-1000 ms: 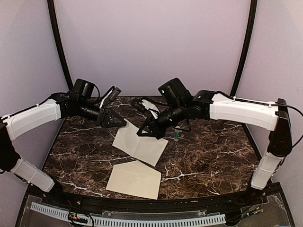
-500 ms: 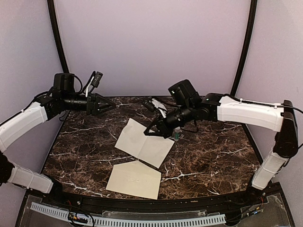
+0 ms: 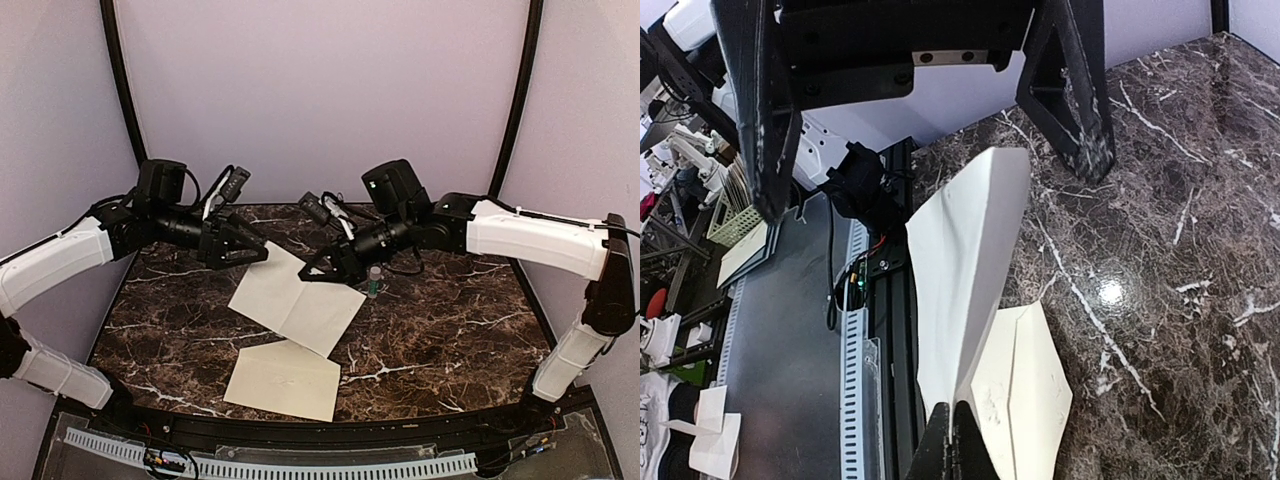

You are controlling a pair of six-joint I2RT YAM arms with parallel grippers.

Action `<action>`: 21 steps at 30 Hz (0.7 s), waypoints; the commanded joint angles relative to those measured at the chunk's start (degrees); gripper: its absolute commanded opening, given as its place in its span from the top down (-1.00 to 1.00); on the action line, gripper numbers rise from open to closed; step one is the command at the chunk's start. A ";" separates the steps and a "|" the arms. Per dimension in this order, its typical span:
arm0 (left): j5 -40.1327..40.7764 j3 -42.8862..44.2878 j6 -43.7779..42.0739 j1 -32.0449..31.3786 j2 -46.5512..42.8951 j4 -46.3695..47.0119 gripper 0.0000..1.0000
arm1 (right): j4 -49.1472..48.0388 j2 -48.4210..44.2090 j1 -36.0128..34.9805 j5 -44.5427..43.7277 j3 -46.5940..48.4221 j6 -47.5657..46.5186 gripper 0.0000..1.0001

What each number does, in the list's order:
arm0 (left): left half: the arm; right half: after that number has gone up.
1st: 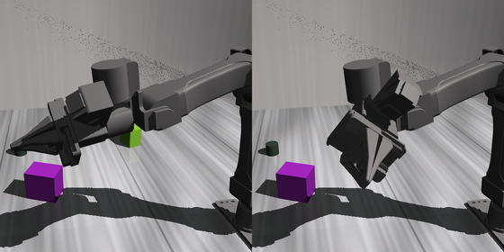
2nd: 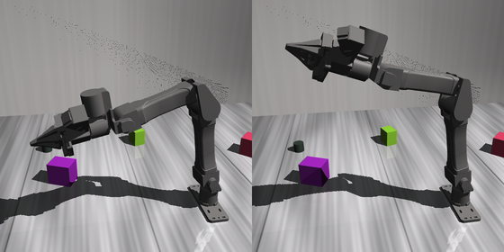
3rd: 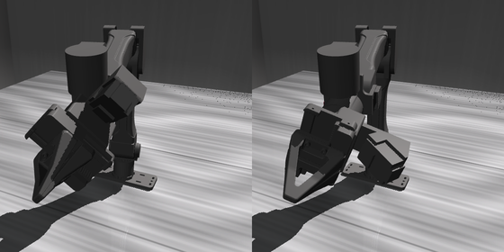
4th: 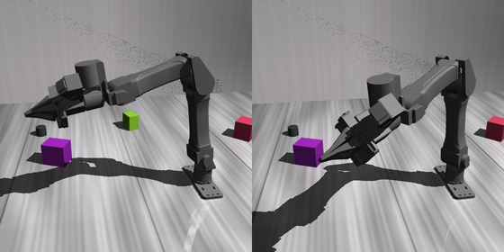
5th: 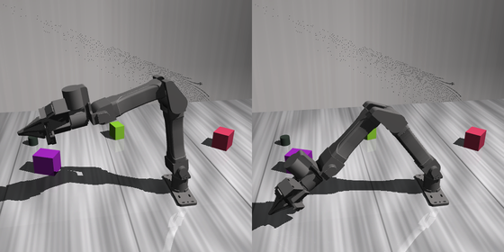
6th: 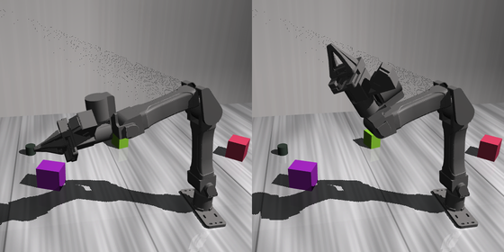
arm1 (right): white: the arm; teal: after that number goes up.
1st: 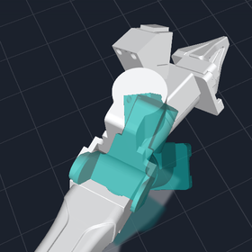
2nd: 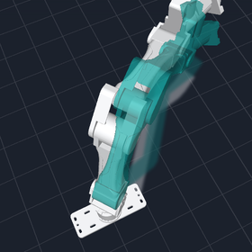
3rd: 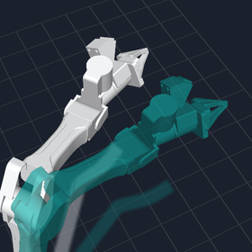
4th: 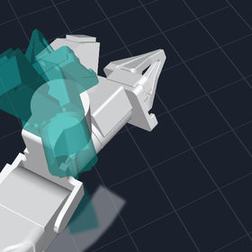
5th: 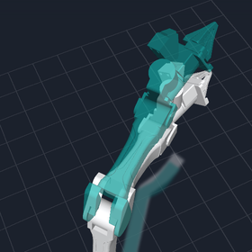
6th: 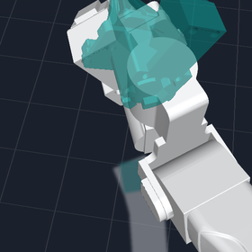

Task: Place the letter into the envelope and seal it
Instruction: Pick up the letter from the center of the board.

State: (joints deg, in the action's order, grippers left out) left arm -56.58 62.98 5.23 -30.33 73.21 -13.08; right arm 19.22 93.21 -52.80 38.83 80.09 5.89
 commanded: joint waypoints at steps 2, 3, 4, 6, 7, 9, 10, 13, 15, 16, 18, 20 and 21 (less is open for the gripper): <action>1.68 0.74 -0.87 -1.48 0.71 2.53 -0.98 | -1.09 0.84 0.34 4.53 3.30 0.70 1.00; 3.24 0.78 -1.16 -1.53 0.82 2.53 -0.98 | -0.99 0.99 0.33 4.93 3.31 0.70 1.00; 3.67 0.81 -1.51 -1.54 0.85 2.71 -0.98 | -0.96 1.04 0.32 5.28 3.31 0.70 1.00; 3.45 0.70 -1.35 -1.69 0.92 3.56 -0.98 | -0.85 1.11 0.32 5.61 3.23 0.68 1.00; 2.27 0.69 -1.17 -1.81 1.18 3.84 -0.97 | -0.72 1.25 0.35 5.76 3.23 0.70 1.00; 0.24 0.82 -1.40 -2.35 1.80 3.85 -0.82 | -0.60 1.40 0.33 5.82 3.02 0.70 1.00; -0.55 0.91 -1.56 -2.69 2.25 3.41 -0.52 | -0.68 1.43 0.32 5.82 2.93 0.70 1.00; -2.66 1.00 -2.14 -2.88 2.84 2.28 0.13 | -0.85 1.30 0.32 5.67 2.70 0.66 1.00; -2.34 1.11 -2.64 -2.89 2.85 1.06 0.49 | -0.91 1.15 0.41 5.58 2.57 0.44 1.00; -2.15 1.14 -2.84 -2.90 2.67 0.79 0.66 | -0.87 1.10 0.41 5.44 2.53 0.37 1.00; -1.12 1.19 -3.23 -2.89 2.31 0.28 0.87 | -0.46 1.01 0.57 5.30 2.46 0.12 1.00; -0.11 1.37 -3.86 -2.89 2.07 -0.23 0.98 | 0.07 1.02 0.72 5.13 2.29 -0.12 1.00; 0.24 1.45 -4.28 -2.90 2.00 -0.82 1.00 | 0.34 0.97 0.82 5.04 2.14 -0.17 1.00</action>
State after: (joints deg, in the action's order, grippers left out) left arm -56.97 63.05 2.94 -32.97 76.53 -11.94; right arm 19.55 94.17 -52.66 43.48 81.93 6.28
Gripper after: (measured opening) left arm 0.023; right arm 0.004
